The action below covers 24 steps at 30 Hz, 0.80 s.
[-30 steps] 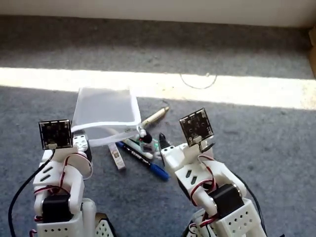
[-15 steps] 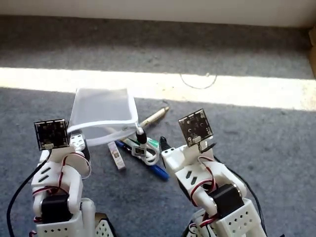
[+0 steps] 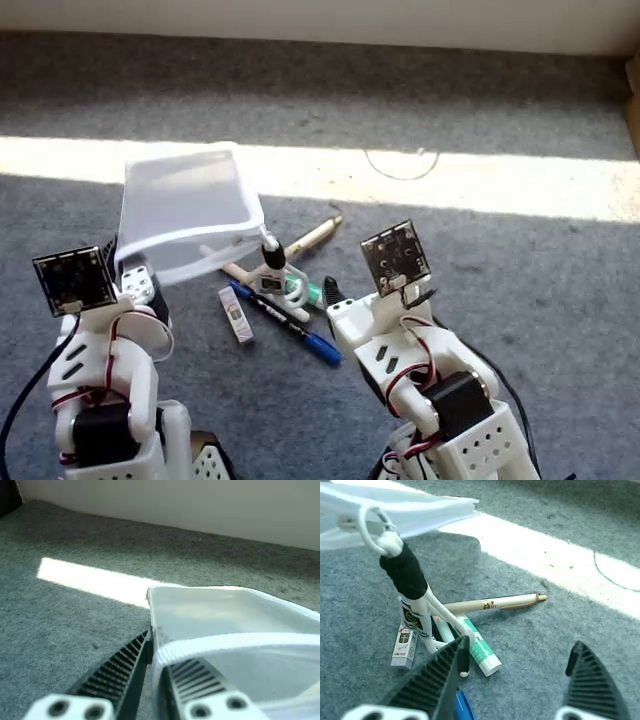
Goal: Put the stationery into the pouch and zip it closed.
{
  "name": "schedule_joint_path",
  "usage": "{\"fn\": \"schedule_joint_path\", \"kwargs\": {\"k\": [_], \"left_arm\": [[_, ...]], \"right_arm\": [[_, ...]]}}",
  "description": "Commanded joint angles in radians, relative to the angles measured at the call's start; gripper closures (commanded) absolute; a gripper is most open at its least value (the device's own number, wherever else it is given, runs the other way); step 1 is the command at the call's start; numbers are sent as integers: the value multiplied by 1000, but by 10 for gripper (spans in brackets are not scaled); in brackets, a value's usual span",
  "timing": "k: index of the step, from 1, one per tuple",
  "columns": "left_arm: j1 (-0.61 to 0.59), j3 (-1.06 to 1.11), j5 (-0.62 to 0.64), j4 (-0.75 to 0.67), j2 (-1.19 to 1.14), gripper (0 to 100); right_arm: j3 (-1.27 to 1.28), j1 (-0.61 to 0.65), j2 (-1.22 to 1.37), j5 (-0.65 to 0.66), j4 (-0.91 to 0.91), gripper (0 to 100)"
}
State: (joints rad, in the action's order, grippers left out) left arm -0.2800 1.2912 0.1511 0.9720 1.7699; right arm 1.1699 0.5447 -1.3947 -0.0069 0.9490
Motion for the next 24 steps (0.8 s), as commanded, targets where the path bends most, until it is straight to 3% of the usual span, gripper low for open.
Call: {"fn": "schedule_joint_path", "kwargs": {"k": [1,10,14,24], "left_arm": [[24,-90,12,-17,-1,993],[47,-162,8,41,-2,993],[114,-160,-18,49,-2,993],[120,-262,-40,74,-38,993]], "right_arm": [[-99,-13,113,-11,8,728],[-188,-59,410,-68,4,728],[-193,-59,435,-92,2,728],[-193,-59,441,-97,2,729]]}}
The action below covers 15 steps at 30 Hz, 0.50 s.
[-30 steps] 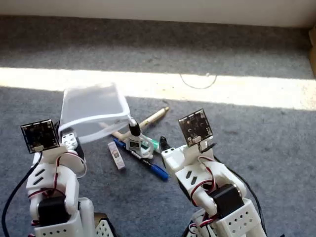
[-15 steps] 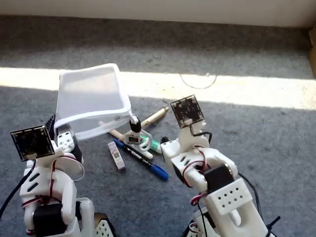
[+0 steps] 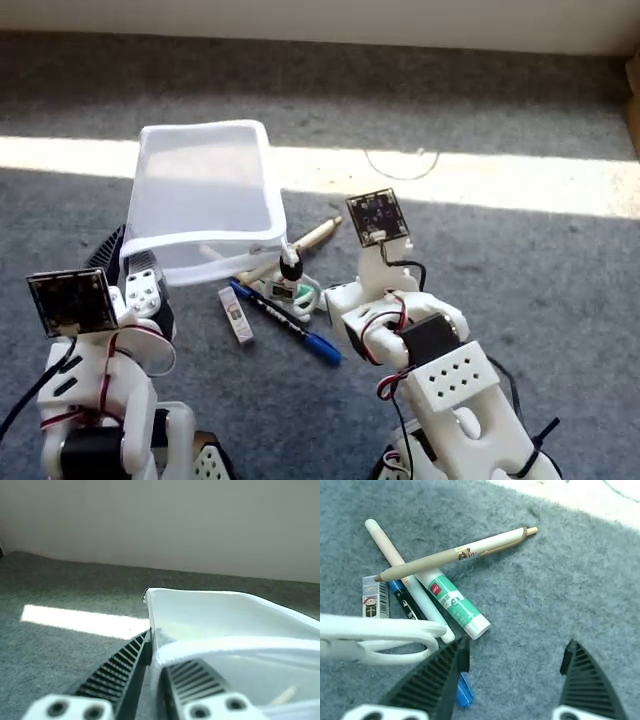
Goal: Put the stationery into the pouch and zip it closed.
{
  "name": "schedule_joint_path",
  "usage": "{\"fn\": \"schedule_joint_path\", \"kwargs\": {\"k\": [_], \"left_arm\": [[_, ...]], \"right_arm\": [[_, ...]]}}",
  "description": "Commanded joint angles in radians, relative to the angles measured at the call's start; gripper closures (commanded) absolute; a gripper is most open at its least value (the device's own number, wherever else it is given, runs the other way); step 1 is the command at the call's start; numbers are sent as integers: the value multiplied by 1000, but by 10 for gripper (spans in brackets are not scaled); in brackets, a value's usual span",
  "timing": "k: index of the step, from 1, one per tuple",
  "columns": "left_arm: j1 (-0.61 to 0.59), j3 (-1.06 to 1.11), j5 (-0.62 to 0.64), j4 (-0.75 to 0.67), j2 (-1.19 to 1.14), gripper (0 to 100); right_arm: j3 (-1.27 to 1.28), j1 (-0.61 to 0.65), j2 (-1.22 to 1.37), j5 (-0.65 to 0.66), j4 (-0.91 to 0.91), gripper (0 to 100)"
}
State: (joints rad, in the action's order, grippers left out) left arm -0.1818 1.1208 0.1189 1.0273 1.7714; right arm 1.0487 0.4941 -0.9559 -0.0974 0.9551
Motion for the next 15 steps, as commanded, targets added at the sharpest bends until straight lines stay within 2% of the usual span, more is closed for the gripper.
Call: {"fn": "schedule_joint_path", "kwargs": {"k": [1,15], "left_arm": [[22,-110,-8,29,-68,993],[18,-412,23,64,-590,993]], "right_arm": [[-71,-8,2,-6,-4,729],[-67,-8,2,-8,-4,729]]}}
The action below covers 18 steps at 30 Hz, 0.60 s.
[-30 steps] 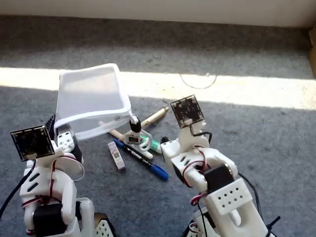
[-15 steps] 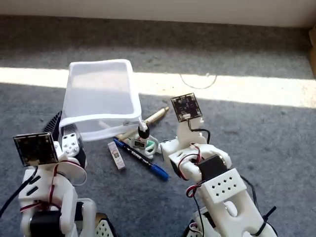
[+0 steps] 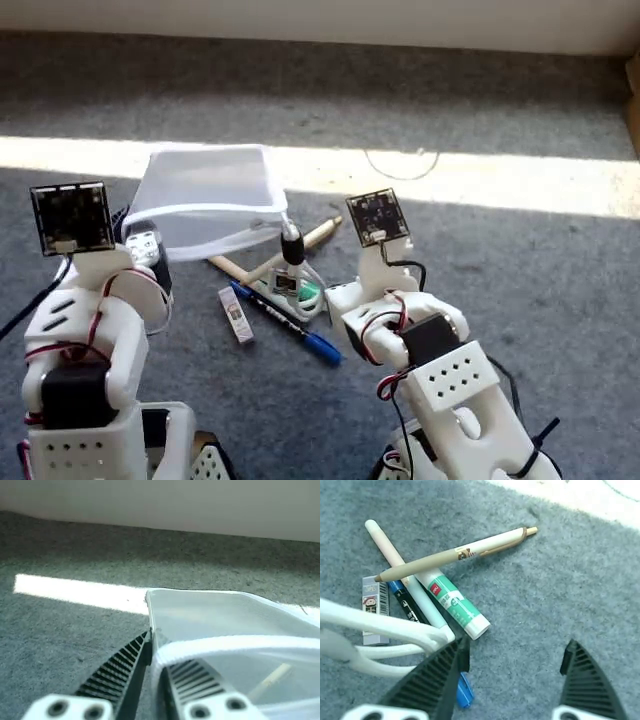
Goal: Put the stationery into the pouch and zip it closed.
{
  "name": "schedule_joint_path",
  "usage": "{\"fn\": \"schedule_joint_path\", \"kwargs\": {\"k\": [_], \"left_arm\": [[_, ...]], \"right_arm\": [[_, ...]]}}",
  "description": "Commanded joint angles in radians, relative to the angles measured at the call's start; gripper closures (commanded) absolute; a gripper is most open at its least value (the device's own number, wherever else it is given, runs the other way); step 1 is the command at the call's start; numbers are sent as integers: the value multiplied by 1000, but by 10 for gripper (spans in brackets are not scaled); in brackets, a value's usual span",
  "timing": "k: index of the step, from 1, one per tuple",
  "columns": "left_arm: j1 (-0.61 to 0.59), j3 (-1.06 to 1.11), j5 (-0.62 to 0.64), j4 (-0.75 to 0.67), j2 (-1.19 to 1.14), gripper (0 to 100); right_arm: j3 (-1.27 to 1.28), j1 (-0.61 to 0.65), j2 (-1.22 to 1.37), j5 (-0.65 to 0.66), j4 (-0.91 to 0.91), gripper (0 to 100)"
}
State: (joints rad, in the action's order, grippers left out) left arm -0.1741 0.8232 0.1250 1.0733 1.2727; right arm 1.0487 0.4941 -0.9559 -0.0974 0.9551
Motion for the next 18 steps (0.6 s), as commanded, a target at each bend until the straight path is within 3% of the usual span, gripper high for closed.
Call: {"fn": "schedule_joint_path", "kwargs": {"k": [1,11,18], "left_arm": [[10,-145,18,35,-128,993],[-53,-489,17,258,-437,993],[-128,-490,18,296,-490,993]], "right_arm": [[-67,-8,2,-8,-4,729],[-65,-10,4,-8,-82,731],[-74,-10,5,-124,-79,731]]}}
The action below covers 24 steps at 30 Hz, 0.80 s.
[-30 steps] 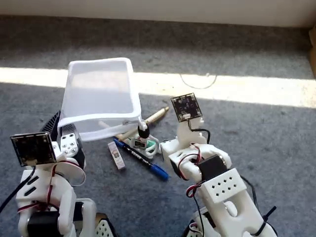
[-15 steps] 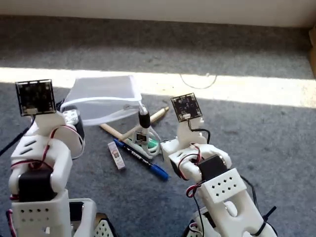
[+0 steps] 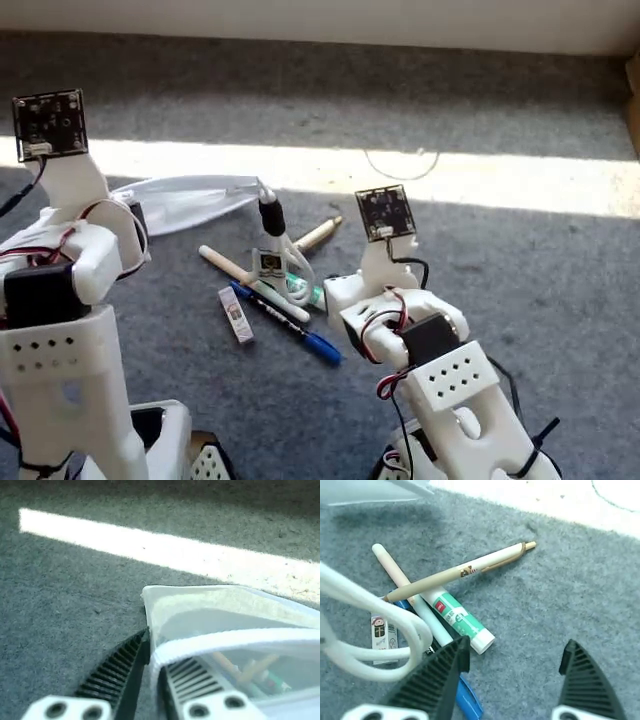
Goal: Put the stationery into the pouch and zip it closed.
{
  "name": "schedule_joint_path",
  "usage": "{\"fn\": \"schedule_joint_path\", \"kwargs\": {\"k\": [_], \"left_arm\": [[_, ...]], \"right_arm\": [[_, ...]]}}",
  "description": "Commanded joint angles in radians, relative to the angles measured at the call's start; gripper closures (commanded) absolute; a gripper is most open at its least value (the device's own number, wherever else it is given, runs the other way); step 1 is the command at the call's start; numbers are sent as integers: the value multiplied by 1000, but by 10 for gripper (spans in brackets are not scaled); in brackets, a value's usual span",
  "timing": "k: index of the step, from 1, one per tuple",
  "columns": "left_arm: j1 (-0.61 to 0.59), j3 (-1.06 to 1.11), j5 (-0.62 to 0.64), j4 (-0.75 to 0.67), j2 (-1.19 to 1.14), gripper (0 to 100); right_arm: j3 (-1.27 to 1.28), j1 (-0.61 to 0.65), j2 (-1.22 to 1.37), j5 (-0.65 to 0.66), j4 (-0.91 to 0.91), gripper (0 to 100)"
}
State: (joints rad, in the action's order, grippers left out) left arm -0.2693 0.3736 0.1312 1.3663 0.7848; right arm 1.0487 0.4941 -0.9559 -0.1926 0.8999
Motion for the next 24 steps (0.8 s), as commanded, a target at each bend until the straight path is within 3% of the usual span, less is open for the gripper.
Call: {"fn": "schedule_joint_path", "kwargs": {"k": [1,6,13,21,24], "left_arm": [[-38,-35,12,3,-2,993],[-41,36,78,-3,-2,993],[-41,53,80,-5,-2,994],[-41,97,81,-25,-2,994],[-42,122,81,-64,-2,994]], "right_arm": [[-90,-10,5,-32,-25,731],[-193,-10,5,-61,-19,731],[-312,-4,48,-149,-19,731],[-713,-4,427,-172,79,731],[-905,-4,573,-279,166,731]]}}
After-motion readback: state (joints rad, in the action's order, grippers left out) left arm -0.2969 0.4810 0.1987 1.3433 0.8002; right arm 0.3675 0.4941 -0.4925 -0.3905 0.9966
